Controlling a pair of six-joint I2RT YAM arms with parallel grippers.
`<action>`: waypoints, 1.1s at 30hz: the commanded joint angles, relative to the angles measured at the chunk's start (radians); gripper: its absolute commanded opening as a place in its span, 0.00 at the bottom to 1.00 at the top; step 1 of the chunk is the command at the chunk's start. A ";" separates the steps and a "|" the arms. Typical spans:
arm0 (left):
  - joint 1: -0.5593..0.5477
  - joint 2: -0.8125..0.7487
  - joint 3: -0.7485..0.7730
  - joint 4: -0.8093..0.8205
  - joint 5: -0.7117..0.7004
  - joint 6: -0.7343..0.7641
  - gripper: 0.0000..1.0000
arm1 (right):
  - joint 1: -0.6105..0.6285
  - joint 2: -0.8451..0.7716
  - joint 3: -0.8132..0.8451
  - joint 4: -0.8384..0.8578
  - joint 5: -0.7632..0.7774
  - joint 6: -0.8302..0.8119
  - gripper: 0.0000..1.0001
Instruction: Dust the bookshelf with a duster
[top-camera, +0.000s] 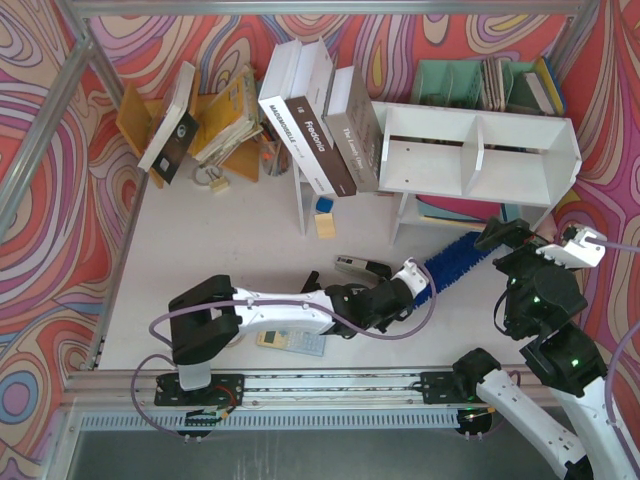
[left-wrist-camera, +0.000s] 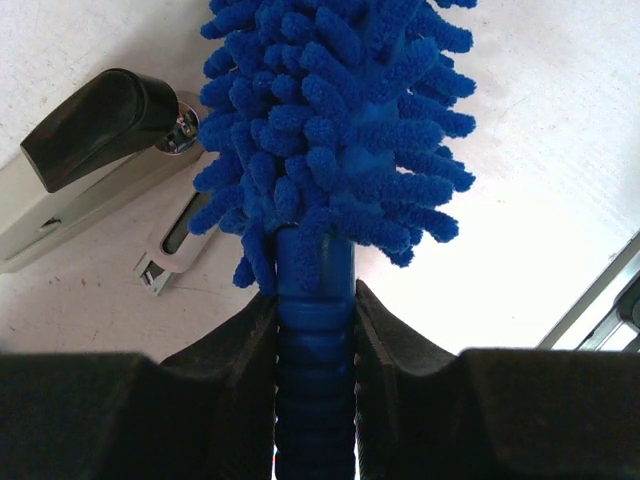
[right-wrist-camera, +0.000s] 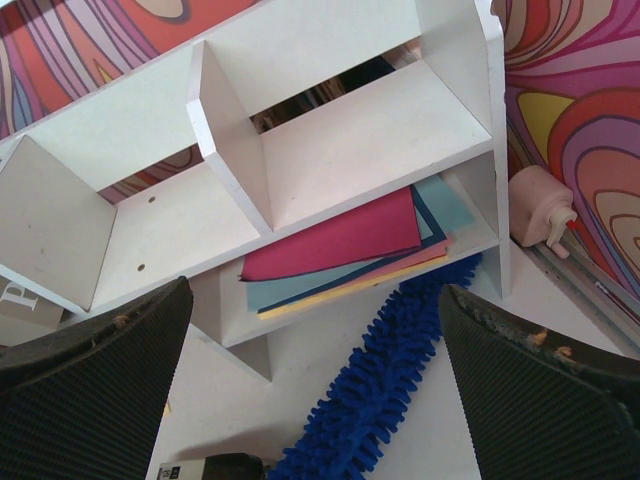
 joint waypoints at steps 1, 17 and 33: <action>0.003 0.006 0.041 0.014 -0.007 -0.008 0.00 | 0.002 -0.004 0.009 -0.002 0.008 -0.001 0.99; 0.008 -0.049 0.045 0.077 -0.135 0.032 0.00 | 0.002 -0.008 0.001 -0.009 0.001 0.013 0.99; -0.013 -0.007 0.043 0.064 0.053 0.071 0.00 | 0.003 -0.106 -0.133 0.178 -0.087 -0.221 0.99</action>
